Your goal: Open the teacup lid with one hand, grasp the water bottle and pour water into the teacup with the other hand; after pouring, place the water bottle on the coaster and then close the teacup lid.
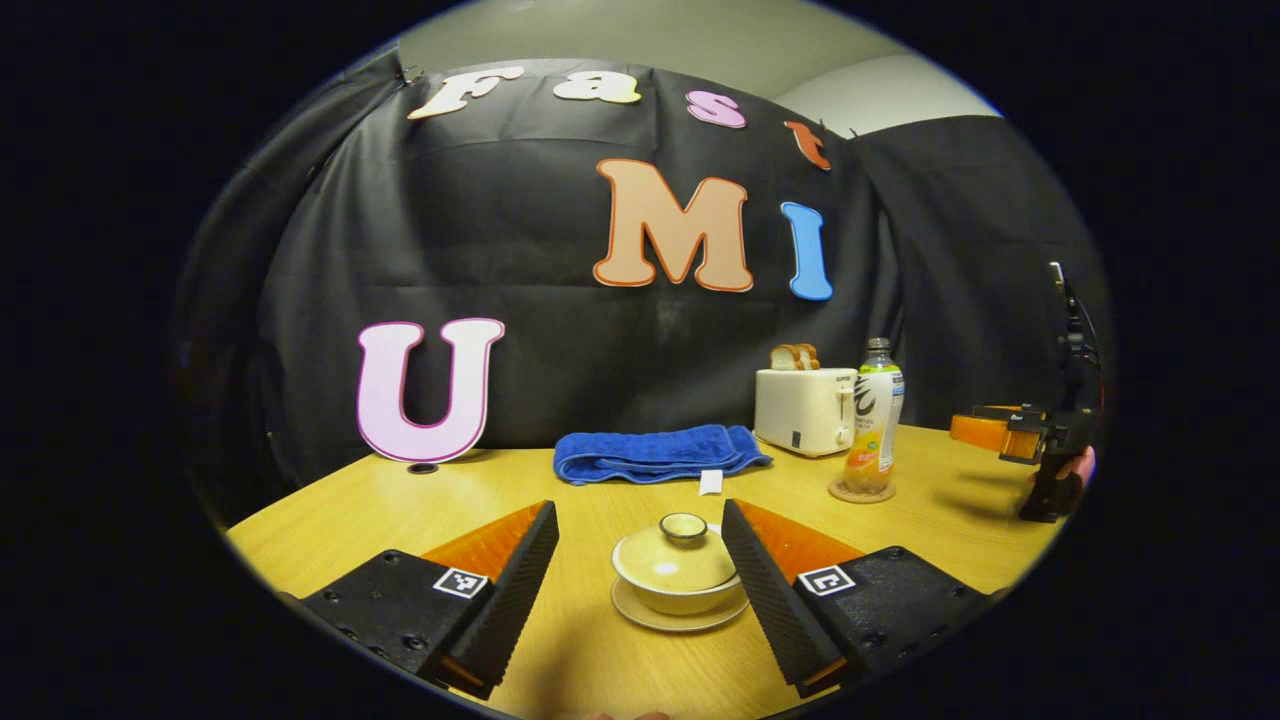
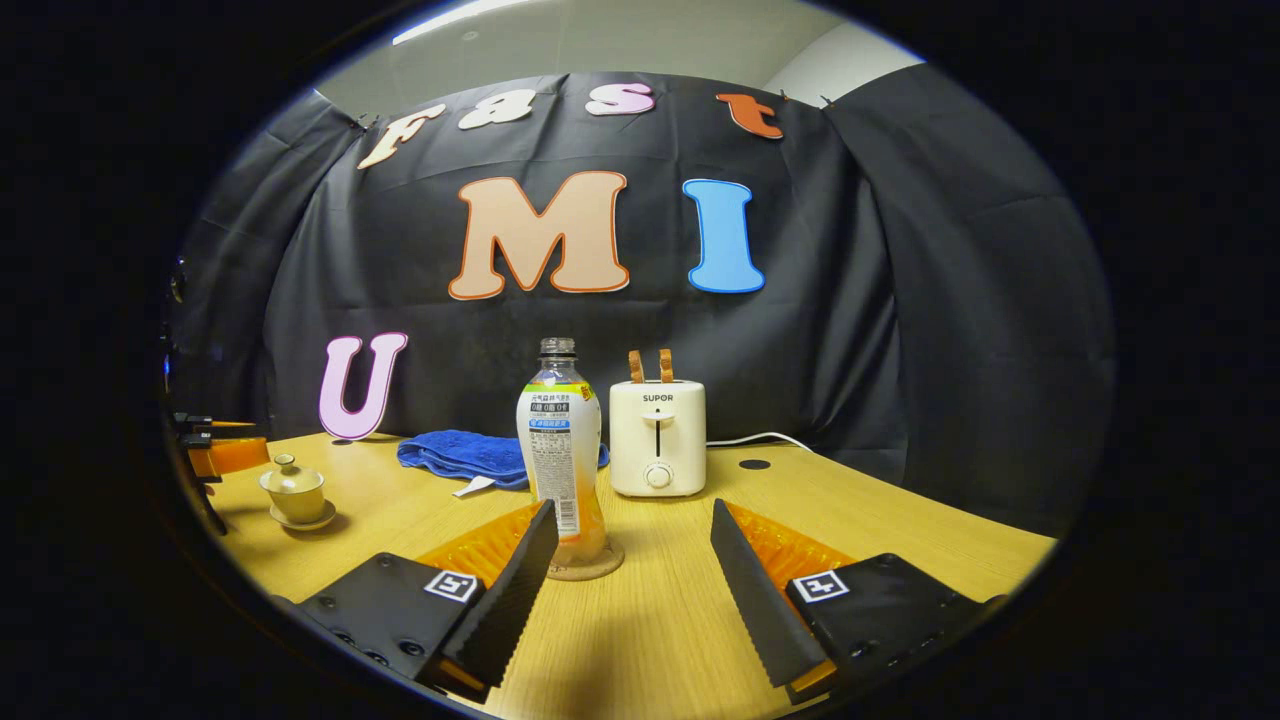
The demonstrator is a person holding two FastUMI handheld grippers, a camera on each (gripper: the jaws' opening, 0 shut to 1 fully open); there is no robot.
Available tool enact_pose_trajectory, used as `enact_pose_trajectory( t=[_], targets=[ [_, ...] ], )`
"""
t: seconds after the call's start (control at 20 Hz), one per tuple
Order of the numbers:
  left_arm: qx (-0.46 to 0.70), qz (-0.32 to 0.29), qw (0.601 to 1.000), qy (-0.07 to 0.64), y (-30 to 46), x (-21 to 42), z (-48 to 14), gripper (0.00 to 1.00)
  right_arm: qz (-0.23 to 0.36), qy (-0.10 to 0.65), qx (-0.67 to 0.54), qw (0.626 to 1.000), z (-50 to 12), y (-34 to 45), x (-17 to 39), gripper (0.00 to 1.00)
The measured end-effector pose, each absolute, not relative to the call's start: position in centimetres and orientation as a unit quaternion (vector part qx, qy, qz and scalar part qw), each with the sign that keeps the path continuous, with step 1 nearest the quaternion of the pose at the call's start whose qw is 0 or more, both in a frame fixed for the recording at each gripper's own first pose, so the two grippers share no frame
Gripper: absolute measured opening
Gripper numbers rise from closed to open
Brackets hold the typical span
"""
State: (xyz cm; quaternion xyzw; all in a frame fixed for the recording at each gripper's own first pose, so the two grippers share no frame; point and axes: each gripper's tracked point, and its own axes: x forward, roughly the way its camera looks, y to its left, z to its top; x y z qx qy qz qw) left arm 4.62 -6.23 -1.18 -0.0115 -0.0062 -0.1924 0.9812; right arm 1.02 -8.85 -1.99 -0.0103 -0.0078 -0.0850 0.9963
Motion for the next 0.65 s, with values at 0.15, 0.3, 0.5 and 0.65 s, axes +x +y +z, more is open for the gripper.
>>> enact_pose_trajectory(
  t=[0.15, 0.3, 0.5, 0.65],
  targets=[
    [-0.010, -0.136, 0.991, -0.004, -3.5, 4.1, -1.3, 0.96, -0.093, -0.008, -0.011, 0.996, -2.0, -9.1, 1.1, 0.94],
    [-0.006, -0.055, 0.998, -0.004, -0.1, 3.8, -1.4, 0.96, -0.094, -0.008, -0.011, 0.995, -2.0, -9.2, 1.0, 0.94],
    [-0.001, 0.070, 0.998, -0.002, 4.8, 2.9, -1.4, 0.96, -0.094, -0.008, -0.011, 0.996, -2.0, -9.2, 1.0, 0.94],
    [-0.001, 0.099, 0.995, -0.001, 5.6, 2.4, -1.4, 0.96, -0.094, -0.008, -0.010, 0.996, -2.1, -9.2, 1.1, 0.97]
  ],
)
